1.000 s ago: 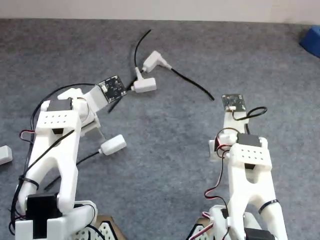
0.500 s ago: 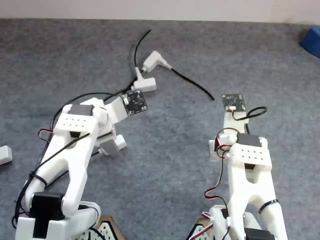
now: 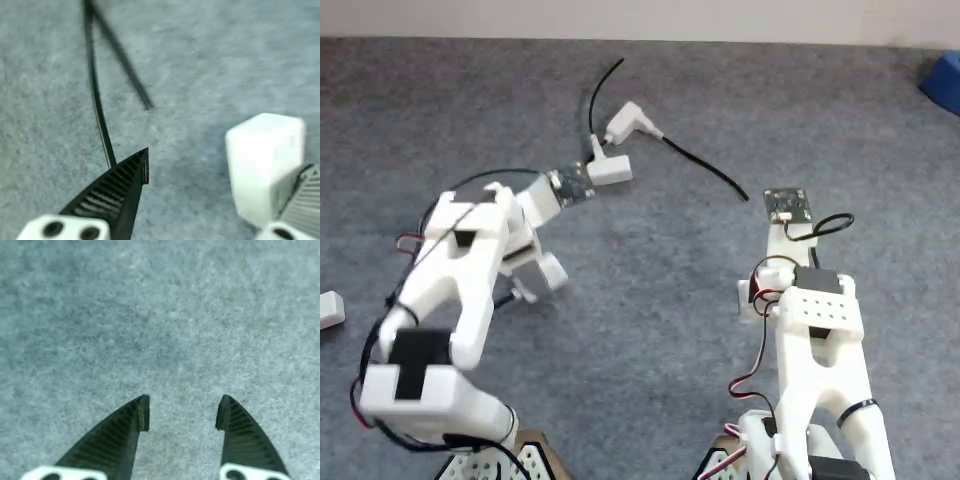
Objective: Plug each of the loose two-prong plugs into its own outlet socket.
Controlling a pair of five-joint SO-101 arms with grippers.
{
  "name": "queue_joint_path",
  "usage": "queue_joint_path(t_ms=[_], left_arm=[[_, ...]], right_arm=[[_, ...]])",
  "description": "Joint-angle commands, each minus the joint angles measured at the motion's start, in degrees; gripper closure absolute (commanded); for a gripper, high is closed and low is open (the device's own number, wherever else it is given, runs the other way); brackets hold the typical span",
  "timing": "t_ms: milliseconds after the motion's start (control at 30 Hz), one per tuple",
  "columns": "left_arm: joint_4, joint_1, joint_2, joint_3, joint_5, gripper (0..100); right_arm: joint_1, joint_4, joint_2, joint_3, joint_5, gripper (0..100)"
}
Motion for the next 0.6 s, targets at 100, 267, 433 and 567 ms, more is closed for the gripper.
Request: queue_joint_path(t_ms=[100, 267, 433, 567], left_arm=[[-0.4, -1.9, -0.9, -3.8, -2.4, 58], [2.3, -1.8, -4.8, -4.1, -2.4, 58], [7.6, -3.2, -10.7, -8.0, -1.8, 58], [10.7, -3.7, -13.0, -11.4, 3.3, 58]], right_arm=[[-0.5, -0.8, -1.1, -0.2, 0.6, 77.8], [-0.5, -0.8, -1.1, -0.2, 0.6, 77.8], [-0.5, -0.9, -1.1, -0.2, 0.6, 77.8], [-0.5, -0.9, -1.1, -0.2, 0.6, 77.8]])
